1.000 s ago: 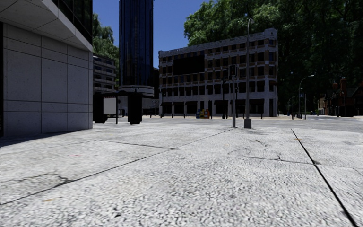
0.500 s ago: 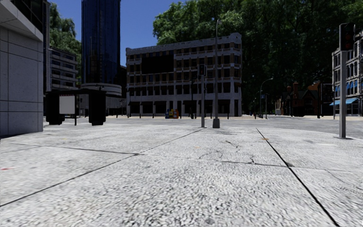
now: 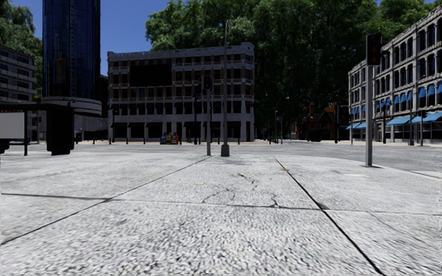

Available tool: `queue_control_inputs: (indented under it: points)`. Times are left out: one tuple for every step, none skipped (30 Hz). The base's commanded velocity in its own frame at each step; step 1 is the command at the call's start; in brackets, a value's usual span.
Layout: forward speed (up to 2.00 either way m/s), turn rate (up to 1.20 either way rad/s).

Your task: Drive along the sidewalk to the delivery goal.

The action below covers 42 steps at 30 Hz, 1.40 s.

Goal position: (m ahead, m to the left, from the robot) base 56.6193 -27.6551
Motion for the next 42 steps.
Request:
queue_control_inputs:
  points:
    - [1.01,-0.49]
    - [1.01,-0.49]
    - [1.01,-0.49]
    - [1.01,-0.49]
    - [1.01,-0.49]
    - [1.02,-0.49]
    - [1.02,-0.49]
    - [1.02,-0.49]
    - [1.02,-0.49]
    - [1.03,-0.49]
    - [1.03,-0.49]
    - [1.03,-0.49]
    - [1.04,-0.49]
    - [1.04,-0.49]
    - [1.05,-0.49]
    - [1.05,-0.49]
    - [1.05,-0.49]
    - [1.05,-0.49]
    - [1.05,-0.49]
    - [1.08,-0.49]
    - [1.09,-0.49]
    - [1.09,-0.49]
    - [1.12,-0.49]
    - [1.12,-0.49]
    - [1.15,-0.49]
    - [1.19,-0.49]
    - [1.19,-0.49]
    - [1.22,-0.49]
    - [1.22,-0.49]
    - [1.22,-0.49]
    - [1.22,-0.49]
    - [1.23,-0.49]
    - [1.23,-0.49]
    - [1.23,-0.49]
    - [1.23,-0.49]
    - [1.23,-0.49]
    - [1.23,-0.49]
    - [1.23,-0.49]
    - [1.23,-0.49]
    - [1.23,-0.49]
    - [1.23,-0.49]
    - [1.23,-0.49]
